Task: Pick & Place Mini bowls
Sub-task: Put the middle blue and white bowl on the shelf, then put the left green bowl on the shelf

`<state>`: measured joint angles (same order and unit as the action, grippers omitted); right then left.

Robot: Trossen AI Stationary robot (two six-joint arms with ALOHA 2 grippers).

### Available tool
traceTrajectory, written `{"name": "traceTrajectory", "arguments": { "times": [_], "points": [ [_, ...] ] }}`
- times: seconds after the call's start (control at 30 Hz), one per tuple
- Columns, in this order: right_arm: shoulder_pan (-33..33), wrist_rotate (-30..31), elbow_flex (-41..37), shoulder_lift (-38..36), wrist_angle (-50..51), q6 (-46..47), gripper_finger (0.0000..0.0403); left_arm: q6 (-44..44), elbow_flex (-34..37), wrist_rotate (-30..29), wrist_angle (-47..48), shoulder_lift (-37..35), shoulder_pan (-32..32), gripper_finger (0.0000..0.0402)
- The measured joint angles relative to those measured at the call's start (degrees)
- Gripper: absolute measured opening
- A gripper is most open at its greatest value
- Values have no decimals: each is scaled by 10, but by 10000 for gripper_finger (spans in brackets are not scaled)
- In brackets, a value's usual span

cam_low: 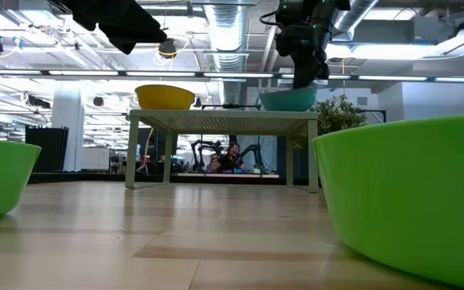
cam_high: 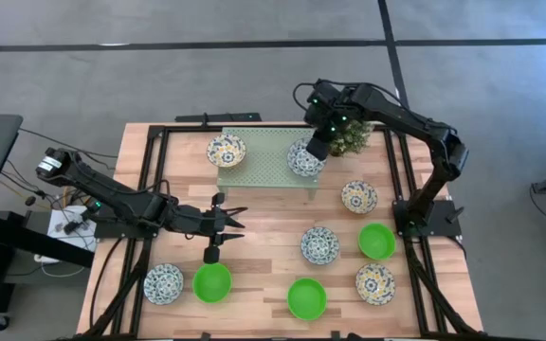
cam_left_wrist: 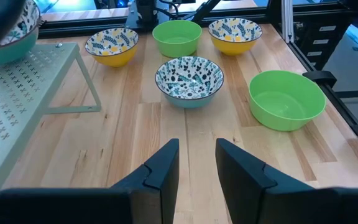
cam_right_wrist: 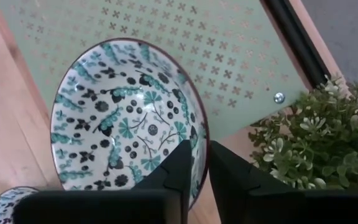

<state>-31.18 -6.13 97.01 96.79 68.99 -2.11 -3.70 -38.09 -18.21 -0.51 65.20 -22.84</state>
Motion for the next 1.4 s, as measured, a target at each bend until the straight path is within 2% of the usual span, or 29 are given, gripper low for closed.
{"name": "traceTrajectory", "arguments": {
  "times": [0.5, 0.87, 1.2, 1.4],
  "points": [
    [4, 17, 0, 0, -6, -69, 123, 0, 0, 0, 0, 0, 0, 106],
    [8, 21, 1, -1, -58, -90, 180, 0, 0, -7, 0, 0, 0, 106],
    [66, 21, 93, -1, -8, -90, 182, 0, 0, -13, -3, 0, 0, 106],
    [127, 21, 164, -1, 84, -82, 170, -2, 0, -13, -4, 0, 0, 106]
  ]
}}
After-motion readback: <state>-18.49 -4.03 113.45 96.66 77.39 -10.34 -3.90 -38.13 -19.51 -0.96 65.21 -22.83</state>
